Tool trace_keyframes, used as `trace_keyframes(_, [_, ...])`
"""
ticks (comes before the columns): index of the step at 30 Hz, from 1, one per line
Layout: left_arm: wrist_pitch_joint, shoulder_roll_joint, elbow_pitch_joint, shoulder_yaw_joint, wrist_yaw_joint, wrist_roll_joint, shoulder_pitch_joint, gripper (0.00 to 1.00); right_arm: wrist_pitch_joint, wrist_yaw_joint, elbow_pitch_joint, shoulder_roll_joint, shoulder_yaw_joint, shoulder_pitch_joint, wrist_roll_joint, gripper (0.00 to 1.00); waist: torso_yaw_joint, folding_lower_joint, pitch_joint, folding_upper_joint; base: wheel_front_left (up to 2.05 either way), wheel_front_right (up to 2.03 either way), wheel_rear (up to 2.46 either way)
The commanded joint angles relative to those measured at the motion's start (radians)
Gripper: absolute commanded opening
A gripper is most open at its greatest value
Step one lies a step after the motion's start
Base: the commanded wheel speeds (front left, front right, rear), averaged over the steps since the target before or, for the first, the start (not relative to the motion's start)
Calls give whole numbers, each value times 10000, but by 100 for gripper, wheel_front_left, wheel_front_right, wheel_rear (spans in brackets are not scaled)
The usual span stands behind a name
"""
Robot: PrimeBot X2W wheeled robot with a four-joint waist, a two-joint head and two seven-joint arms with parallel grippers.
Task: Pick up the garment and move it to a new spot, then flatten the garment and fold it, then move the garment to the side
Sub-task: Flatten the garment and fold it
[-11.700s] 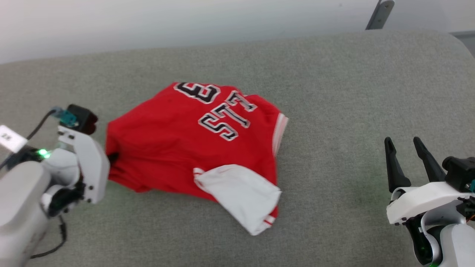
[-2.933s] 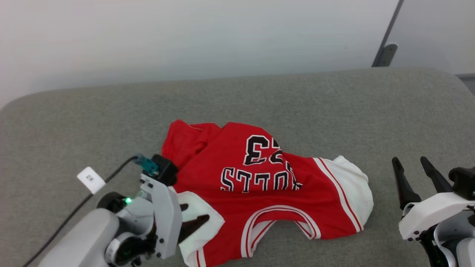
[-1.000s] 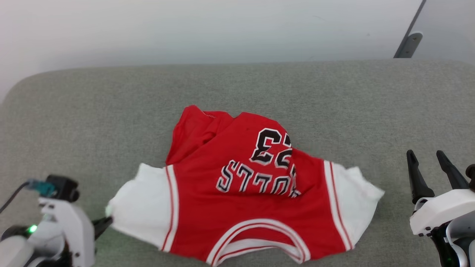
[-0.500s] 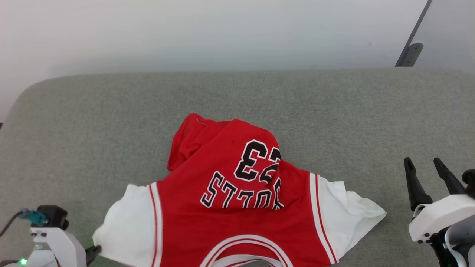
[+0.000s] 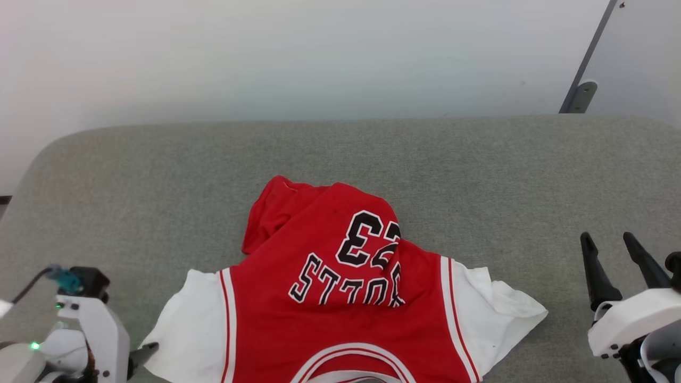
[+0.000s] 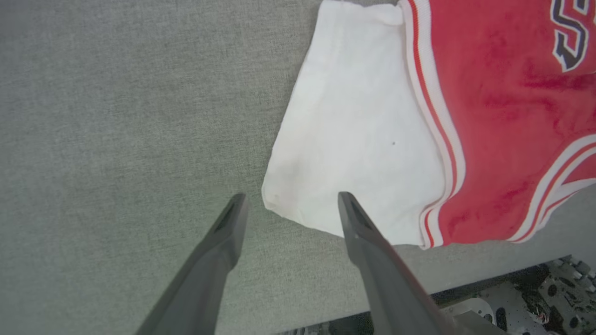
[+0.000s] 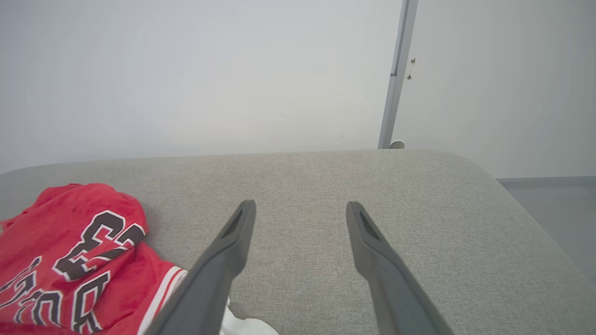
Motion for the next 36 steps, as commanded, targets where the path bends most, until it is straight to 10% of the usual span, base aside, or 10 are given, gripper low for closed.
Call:
trace_keyframes(1, [215, -51, 97, -106, 64, 114, -166, 100, -10, -15, -96, 43, 53, 148, 0, 100, -31, 0, -1, 0, 0, 0, 0])
trace_keyframes(19, [964, -1102, 2636, -726, -533, 368, -1028, 100, -21, -15, -970, 347, 133, 791, -81, 100, -604, 0, 467, 0, 0, 0, 0])
trace_keyframes(20, [951, -1159, 2771, -753, -587, 377, -1041, 96, -10, -15, -973, 366, 108, 824, -86, 100, -613, 0, 495, 0, 0, 0, 0])
trace_keyframes(22, [908, -1293, 3031, -751, -682, 325, -1039, 9, 116, -15, -950, 398, 86, 959, -66, 100, -620, 0, 535, 0, 0, 0, 0])
trace_keyframes(23, [952, -1371, 3126, -768, -742, 261, -1032, 0, 198, -15, -906, 408, 35, 1011, -32, 100, -617, 0, 551, 0, 0, 0, 0])
trace_keyframes(36, [803, -1768, 3391, -873, -1187, 396, -1628, 0, 2981, -15, 164, -138, 670, 496, 988, 100, -178, 0, 932, 0, 0, 0, 0])
